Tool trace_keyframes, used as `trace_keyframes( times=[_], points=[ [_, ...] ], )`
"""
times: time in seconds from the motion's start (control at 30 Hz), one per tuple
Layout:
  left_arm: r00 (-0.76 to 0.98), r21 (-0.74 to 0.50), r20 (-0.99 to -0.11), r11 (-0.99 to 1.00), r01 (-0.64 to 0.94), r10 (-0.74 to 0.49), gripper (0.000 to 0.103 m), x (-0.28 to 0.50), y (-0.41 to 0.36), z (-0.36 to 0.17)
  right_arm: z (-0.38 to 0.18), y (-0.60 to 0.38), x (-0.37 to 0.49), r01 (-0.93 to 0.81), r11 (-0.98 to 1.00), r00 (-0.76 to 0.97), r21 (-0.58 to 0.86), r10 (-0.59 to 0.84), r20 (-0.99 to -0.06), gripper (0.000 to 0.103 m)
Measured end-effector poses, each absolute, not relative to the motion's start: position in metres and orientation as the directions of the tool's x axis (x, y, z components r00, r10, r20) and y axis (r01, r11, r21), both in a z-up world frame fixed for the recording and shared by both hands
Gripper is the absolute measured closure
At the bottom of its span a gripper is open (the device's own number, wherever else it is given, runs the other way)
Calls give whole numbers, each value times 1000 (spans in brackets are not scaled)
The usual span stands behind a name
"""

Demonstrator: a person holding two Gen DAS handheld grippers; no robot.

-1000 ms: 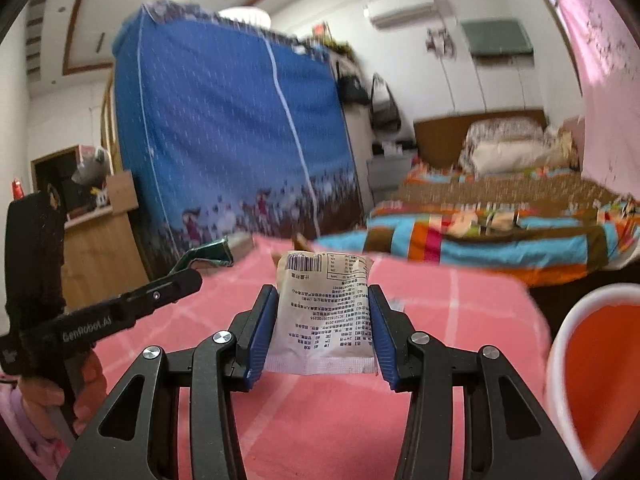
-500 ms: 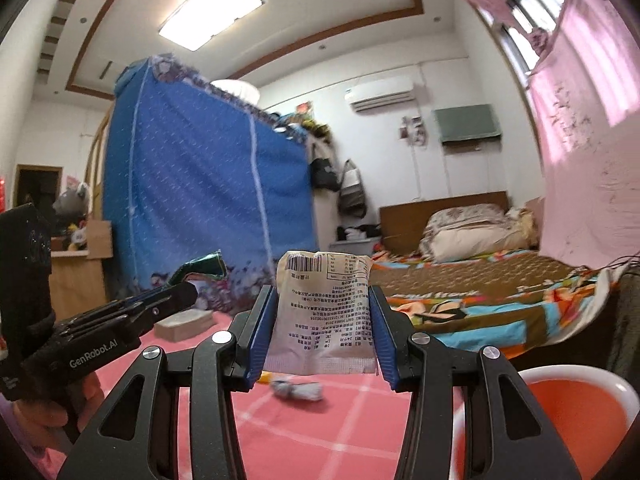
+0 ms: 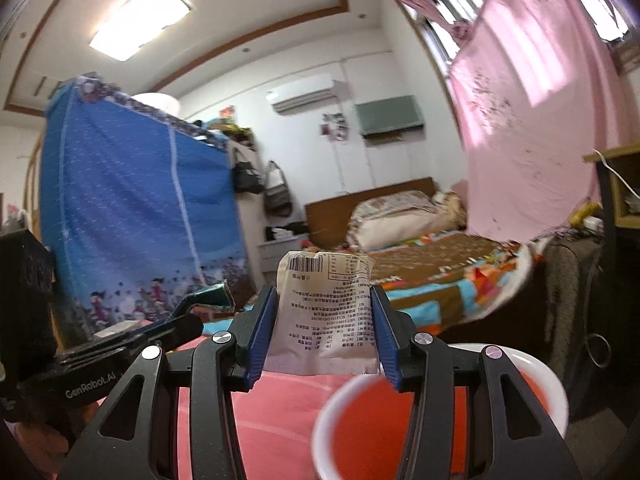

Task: Collect trash
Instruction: 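Lift the wrapper and receipt and carry them over the orange bucket, then open both tools to drop the wrapper and receipt into the bucket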

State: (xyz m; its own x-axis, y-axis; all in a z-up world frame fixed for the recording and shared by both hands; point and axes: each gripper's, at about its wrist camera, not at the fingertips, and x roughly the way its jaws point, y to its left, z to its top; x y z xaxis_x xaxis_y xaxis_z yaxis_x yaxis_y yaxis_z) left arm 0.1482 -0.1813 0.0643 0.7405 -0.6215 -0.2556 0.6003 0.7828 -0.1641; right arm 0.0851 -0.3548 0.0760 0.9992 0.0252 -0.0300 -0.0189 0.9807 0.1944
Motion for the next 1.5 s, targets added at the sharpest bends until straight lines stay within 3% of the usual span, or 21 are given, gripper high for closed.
trace_keyframes(
  times=[0.5, 1.07, 1.17, 1.3, 1.5],
  points=[
    [627, -203, -456, 760, 618, -632, 71, 160, -247, 41, 59, -407, 86, 118, 951, 980, 286, -65, -186, 57],
    [554, -216, -583, 771, 599, -594, 70, 170, -273, 32, 46, -425, 95, 162, 917, 956, 364, -55, -288, 52],
    [546, -224, -597, 775, 591, -589, 66, 173, -274, 30, 43, -428, 97, 171, 912, 950, 374, -53, -308, 51],
    [535, -244, -602, 775, 583, -592, 52, 176, -274, 28, 41, -431, 98, 185, 905, 944, 382, -55, -326, 48],
    [548, -237, -596, 781, 577, -586, 48, 175, -272, 28, 38, -434, 98, 196, 896, 940, 398, -56, -338, 44]
  ],
)
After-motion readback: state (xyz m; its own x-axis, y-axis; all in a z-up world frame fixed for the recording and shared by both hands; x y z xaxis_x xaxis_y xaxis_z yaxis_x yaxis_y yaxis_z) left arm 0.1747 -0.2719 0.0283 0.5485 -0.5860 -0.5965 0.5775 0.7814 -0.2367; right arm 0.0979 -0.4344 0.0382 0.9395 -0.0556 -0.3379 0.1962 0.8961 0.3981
